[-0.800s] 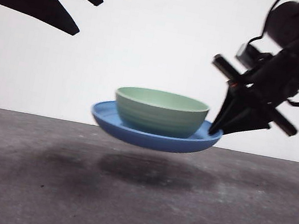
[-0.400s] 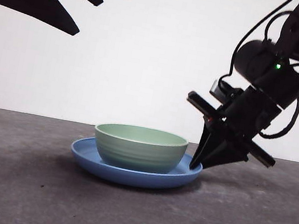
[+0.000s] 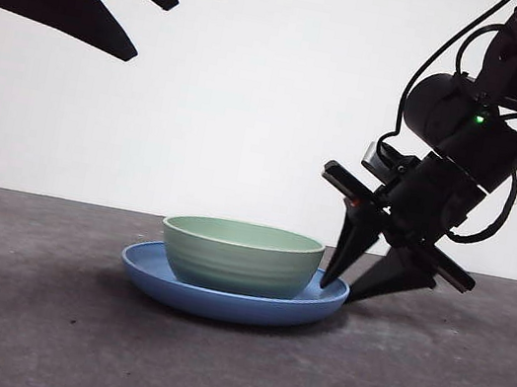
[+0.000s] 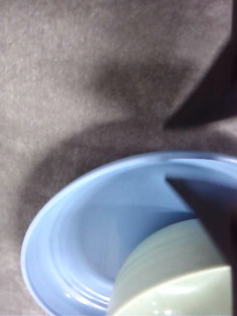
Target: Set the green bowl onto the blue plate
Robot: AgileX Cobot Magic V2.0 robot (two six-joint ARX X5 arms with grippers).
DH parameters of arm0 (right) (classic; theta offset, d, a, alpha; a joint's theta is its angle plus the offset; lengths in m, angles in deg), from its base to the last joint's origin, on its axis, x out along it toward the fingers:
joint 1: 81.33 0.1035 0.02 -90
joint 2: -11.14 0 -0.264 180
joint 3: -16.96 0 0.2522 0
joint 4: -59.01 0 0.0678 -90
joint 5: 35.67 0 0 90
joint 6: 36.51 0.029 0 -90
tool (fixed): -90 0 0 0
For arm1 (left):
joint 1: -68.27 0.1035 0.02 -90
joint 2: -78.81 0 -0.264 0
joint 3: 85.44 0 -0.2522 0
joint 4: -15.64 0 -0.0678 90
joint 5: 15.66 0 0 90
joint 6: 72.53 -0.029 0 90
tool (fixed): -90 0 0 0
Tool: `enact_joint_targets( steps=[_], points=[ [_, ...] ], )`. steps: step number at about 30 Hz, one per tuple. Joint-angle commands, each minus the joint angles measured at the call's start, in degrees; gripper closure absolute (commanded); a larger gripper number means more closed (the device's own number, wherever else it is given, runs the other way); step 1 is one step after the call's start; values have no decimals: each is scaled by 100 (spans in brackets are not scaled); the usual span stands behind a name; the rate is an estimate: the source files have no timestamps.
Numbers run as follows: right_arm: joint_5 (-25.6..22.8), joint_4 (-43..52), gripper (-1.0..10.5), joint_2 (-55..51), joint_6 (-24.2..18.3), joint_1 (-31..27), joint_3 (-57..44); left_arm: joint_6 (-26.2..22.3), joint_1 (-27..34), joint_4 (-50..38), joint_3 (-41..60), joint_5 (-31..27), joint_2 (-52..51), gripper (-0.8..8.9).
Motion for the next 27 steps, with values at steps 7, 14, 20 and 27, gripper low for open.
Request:
enact_joint_targets(
  steps=[7,14,20,27],
  points=[
    [-330,-275,712,-531,-170,24,127,-105,-42,-44,-72,20,42,564],
    [-577,-1099,712,-1869,-793,39,127,-105,-42,-46,-72,20,42,564],
    [-581,-1888,712,-3193,-1130,297,125,-114,-42,-50,-72,17,42,564],
    [-892,-2658,712,-4540,-1158,831,55,-151,-42,-55,-72,17,42,564]
  ],
)
